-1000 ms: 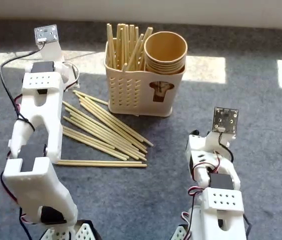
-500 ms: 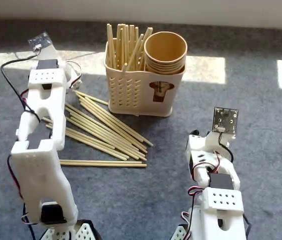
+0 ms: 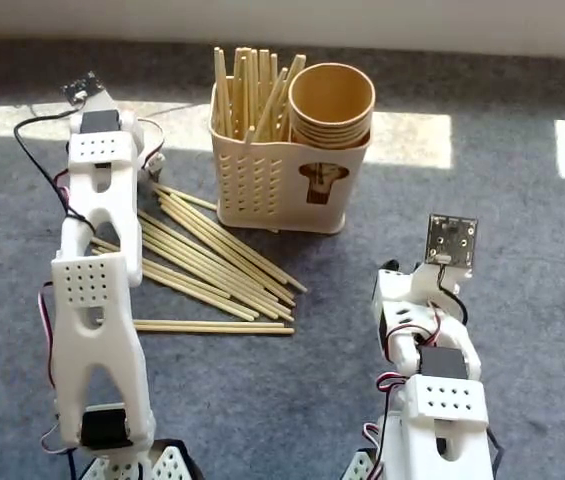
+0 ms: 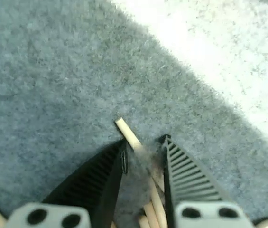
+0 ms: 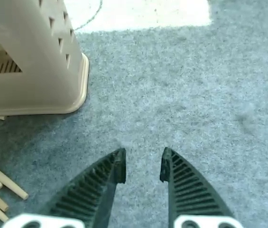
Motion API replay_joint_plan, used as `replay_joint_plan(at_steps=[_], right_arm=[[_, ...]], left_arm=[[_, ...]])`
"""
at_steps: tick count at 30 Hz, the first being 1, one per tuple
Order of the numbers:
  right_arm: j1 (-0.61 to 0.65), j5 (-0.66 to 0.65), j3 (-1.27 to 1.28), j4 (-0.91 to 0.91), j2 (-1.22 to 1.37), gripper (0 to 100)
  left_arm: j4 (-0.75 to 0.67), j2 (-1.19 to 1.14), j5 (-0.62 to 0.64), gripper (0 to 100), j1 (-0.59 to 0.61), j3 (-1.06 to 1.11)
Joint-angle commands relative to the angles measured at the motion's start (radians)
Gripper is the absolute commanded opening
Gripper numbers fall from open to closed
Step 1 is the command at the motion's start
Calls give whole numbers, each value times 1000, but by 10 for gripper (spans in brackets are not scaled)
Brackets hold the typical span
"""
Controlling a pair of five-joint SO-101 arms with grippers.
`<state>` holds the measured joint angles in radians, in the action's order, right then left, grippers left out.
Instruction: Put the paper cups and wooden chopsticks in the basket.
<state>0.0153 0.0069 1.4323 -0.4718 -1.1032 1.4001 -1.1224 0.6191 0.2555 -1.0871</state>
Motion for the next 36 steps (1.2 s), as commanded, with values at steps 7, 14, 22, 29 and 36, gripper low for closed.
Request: replay_joint_plan(at_steps=[7,14,22,29,36], right_arm=[[8,0,-4,24,-16,134],[8,0,-4,24,-16,134],[8,0,-4,24,-16,134],[8,0,-4,24,-16,134],[8,0,-4,24,-16,134]], left_arm=[[112,-170,6,6,73,-384],[137,-245,5,6,102,-516],[137,-249,-28,6,150,-561],[143,-205,-149,6,153,-576],[206,-12,-149,6,134,-576]])
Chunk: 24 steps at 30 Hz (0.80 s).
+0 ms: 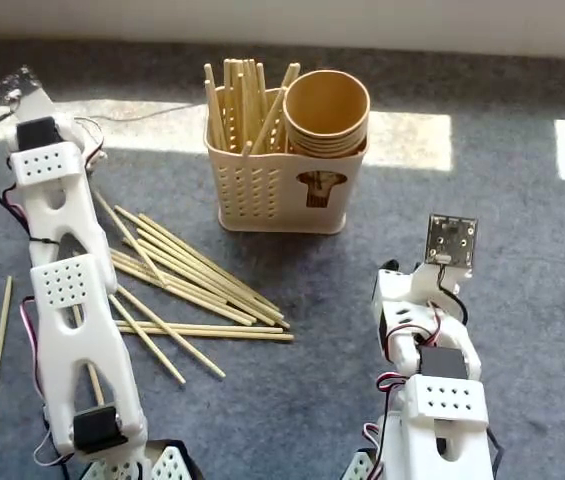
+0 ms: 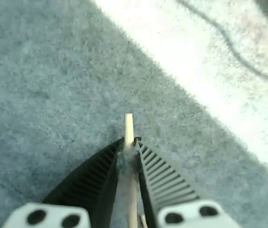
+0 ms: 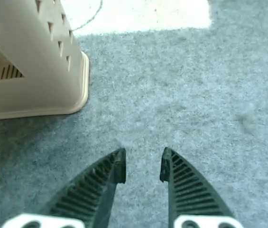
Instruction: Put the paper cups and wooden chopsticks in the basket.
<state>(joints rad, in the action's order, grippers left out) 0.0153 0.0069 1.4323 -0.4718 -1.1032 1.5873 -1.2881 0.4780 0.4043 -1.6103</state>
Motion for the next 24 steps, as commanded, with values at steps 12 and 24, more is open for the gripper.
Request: replay_joint_plan(at_steps=[12,24], right_arm=[[8,-2,-4,24,-16,134],[8,-43,-4,24,-16,134]], left_arm=[[28,450,-8,6,-101,-53],[-25,736,-9,6,-226,-53]])
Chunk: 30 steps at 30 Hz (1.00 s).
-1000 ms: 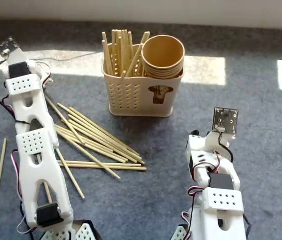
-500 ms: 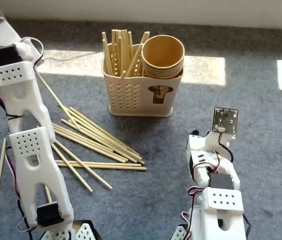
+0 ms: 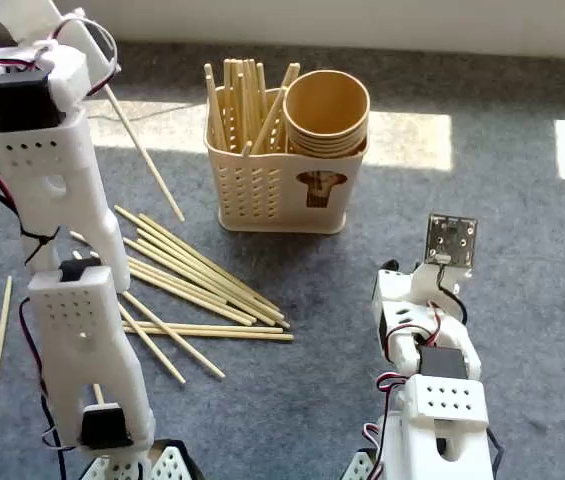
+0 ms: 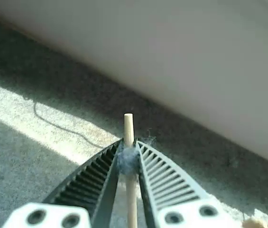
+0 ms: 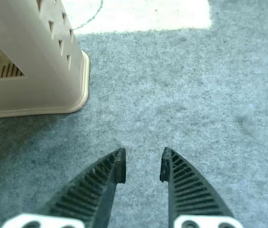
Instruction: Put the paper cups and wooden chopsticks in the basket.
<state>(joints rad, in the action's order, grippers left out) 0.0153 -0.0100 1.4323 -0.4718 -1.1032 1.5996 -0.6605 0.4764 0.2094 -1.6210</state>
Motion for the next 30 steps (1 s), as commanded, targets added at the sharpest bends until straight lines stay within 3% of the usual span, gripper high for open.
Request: replay_joint_plan(at_steps=[1,14,24,30], right_arm=[[8,-26,-4,24,-16,134],[8,-32,-4,24,-16,134],[4,-32,-4,24,-16,134],[4,-32,-4,24,-16,134]], left_arm=[[-48,127,-8,6,-31,-42],[-199,332,-89,7,-176,-42],[-235,260,-262,7,-375,-42],[-362,205,-264,6,-389,-42]])
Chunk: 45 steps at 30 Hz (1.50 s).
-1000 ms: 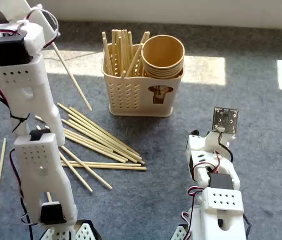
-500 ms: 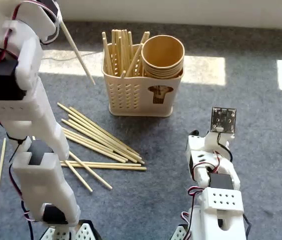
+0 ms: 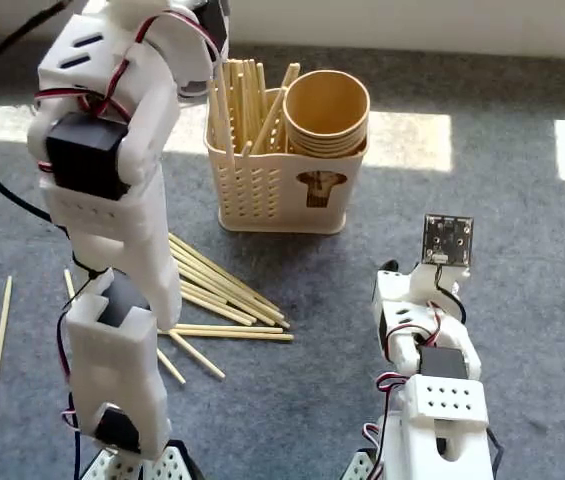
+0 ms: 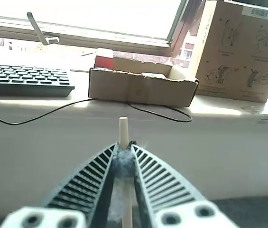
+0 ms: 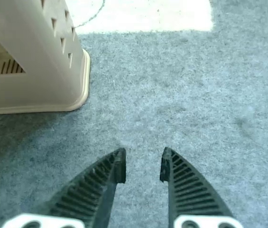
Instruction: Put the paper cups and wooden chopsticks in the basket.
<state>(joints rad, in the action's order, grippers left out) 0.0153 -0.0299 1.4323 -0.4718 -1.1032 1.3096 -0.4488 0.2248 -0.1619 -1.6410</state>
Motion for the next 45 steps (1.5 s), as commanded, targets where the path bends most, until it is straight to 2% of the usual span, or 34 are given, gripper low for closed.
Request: replay_joint_plan(at_steps=[1,12,21,23,28,34,39,45], right_arm=[[4,-12,-4,24,-16,134],[4,-12,-4,24,-16,134],[4,-12,-4,24,-16,134],[5,-12,-4,24,-16,134],[5,-12,-4,24,-16,134],[5,-12,-4,24,-16,134],[5,-12,-4,24,-16,134],[5,-12,-4,24,-16,134]], left_arm=[[-95,-21,-12,6,-18,-22],[-298,-206,-14,5,30,-21],[-295,-282,-11,8,35,-21],[-253,-278,-6,15,31,-21],[-155,-277,-5,133,30,-22],[-77,-234,-9,140,54,-22],[68,-130,-12,143,102,-22],[252,-50,-25,143,214,-22]])
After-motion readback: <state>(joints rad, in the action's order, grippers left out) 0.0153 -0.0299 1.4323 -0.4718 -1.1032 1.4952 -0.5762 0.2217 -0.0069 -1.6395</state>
